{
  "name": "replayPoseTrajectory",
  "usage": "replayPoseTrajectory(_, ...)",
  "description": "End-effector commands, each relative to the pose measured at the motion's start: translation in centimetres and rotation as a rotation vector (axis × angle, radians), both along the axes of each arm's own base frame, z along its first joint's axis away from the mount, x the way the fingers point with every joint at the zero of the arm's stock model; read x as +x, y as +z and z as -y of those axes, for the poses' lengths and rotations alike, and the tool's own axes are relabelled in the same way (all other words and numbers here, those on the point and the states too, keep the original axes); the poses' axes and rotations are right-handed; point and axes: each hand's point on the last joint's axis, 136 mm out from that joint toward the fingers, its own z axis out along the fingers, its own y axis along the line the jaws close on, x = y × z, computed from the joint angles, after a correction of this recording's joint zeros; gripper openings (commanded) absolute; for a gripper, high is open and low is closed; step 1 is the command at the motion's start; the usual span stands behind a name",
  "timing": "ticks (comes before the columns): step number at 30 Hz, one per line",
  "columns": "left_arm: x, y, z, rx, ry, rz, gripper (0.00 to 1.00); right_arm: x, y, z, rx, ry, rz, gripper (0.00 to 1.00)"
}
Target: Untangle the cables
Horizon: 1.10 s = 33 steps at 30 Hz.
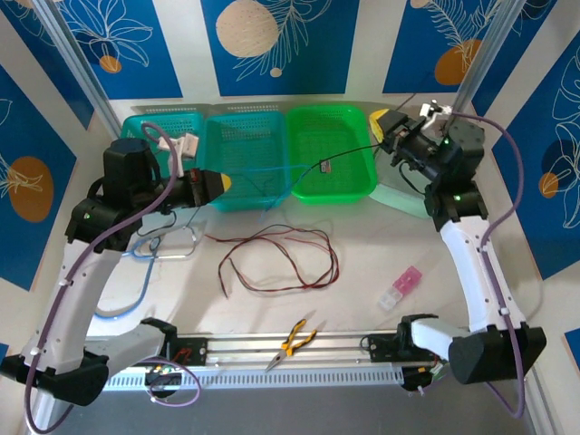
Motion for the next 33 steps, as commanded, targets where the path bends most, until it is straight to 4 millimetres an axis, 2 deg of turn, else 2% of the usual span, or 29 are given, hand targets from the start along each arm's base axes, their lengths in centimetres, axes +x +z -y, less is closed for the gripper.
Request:
replayPoseTrajectory(1, 0.4, -1.5, -2.6, 0.073, 0.125, -0.004, 0.0, -0.6, 0.5, 2.5, -0.062, -0.079, 0.0, 0.0)
replayPoseTrajectory(10, 0.9, -4.3, -8.2, 0.14, 0.4, 0.003, 0.0, -2.0, 2.7, 8.8, -0.152, -0.292, 0.04, 0.0)
replayPoseTrajectory(16, 0.7, -4.4, -11.5, 0.155, 0.577, 0.077, 0.0, -2.9, 3.1, 10.7, -0.2, -0.395, 0.049, 0.0)
replayPoseTrajectory(24, 0.3, -3.6, -12.5, 0.175, 0.62, 0.104, 0.0, -3.1, 3.1, 11.4, -0.234, -0.438, 0.046, 0.0)
replayPoseTrajectory(27, -0.1, -3.7, -13.6, 0.23, 0.662, 0.101, 0.0, -3.4, 3.0, 12.5, -0.261, -0.482, 0.028, 0.0)
replayPoseTrajectory(33, -0.5, -3.7, -14.9, 0.223, 0.737, 0.121, 0.0, -4.2, 2.5, 14.5, -0.277, -0.574, -0.007, 0.0)
